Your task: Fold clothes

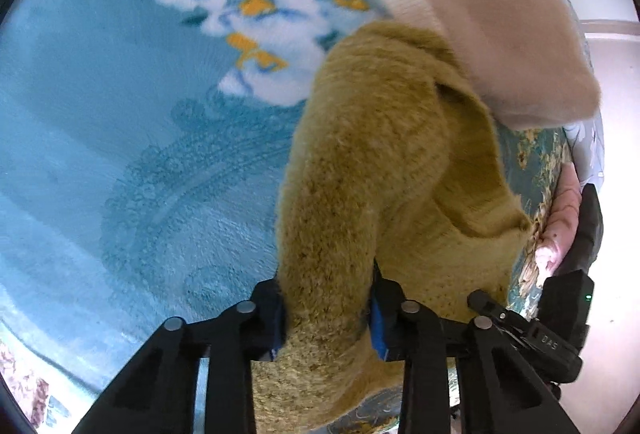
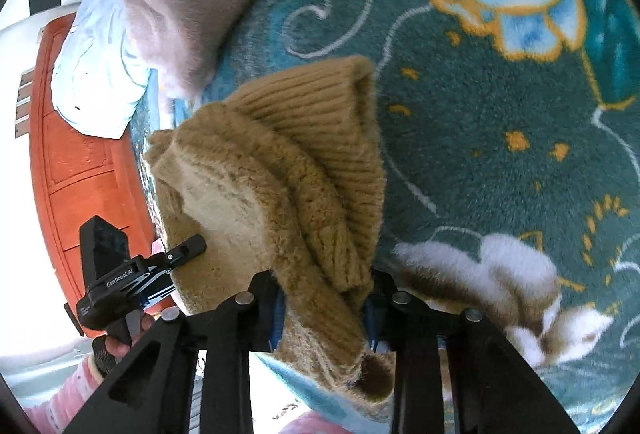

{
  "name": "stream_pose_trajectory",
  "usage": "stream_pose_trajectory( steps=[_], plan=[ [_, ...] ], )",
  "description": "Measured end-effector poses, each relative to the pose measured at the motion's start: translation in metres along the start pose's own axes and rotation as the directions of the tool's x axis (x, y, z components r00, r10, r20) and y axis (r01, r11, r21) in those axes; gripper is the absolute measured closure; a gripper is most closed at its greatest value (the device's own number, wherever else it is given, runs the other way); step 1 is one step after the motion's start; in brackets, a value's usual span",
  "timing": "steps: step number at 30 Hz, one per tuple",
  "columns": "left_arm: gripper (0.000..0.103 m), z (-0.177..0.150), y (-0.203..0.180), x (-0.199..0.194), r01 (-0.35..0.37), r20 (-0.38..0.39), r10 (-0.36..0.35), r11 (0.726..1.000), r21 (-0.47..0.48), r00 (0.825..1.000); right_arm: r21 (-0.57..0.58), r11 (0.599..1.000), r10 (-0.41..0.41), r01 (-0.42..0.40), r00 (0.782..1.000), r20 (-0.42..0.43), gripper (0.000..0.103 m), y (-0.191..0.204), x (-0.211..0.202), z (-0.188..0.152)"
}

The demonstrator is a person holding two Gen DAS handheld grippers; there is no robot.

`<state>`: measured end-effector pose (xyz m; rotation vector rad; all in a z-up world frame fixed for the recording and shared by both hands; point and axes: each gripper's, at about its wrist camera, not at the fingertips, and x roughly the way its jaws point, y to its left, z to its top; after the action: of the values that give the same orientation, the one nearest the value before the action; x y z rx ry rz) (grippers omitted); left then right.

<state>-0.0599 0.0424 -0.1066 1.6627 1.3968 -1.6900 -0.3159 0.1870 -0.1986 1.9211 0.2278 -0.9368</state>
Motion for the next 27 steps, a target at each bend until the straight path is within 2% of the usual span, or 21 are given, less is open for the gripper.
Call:
stream_pose_trajectory(
  steps=[5, 9, 14, 16, 21, 27],
  plan=[
    [0.072, -0.019, -0.018, -0.039, 0.01, 0.054, -0.012, 0.999, 0.045, 0.998, -0.066, 0.998, 0.009, -0.006, 0.999, 0.047, 0.073, 0.032, -0.024, -0.013],
    [0.072, -0.033, -0.02, -0.088, 0.035, 0.114, -0.043, 0.997, 0.073, 0.992, -0.13, 0.991, 0.027, -0.016, 0.996, 0.082, 0.073, 0.058, -0.048, -0.031],
    [0.072, -0.057, -0.037, -0.147, 0.075, 0.195, -0.101, 0.988, 0.136, 0.976, -0.205, 0.979, 0.056, -0.023, 0.986, 0.154, 0.073, 0.098, -0.082, -0.055],
    [0.072, -0.067, -0.044, -0.168, 0.092, 0.222, -0.13, 0.98, 0.175, 0.966, -0.232, 0.973, 0.062, -0.017, 0.98, 0.187, 0.073, 0.096, -0.116, -0.061],
    [0.072, -0.093, -0.066, -0.216, 0.131, 0.27, -0.212, 0.949, 0.288, 0.939, -0.282, 0.959, 0.072, 0.019, 0.949, 0.306, 0.073, 0.129, -0.163, -0.105],
    [0.072, -0.124, -0.102, -0.257, 0.167, 0.28, -0.297, 0.897, 0.408, 0.913, -0.298, 0.953, 0.081, 0.059, 0.896, 0.437, 0.073, 0.145, -0.235, -0.152]
  ],
)
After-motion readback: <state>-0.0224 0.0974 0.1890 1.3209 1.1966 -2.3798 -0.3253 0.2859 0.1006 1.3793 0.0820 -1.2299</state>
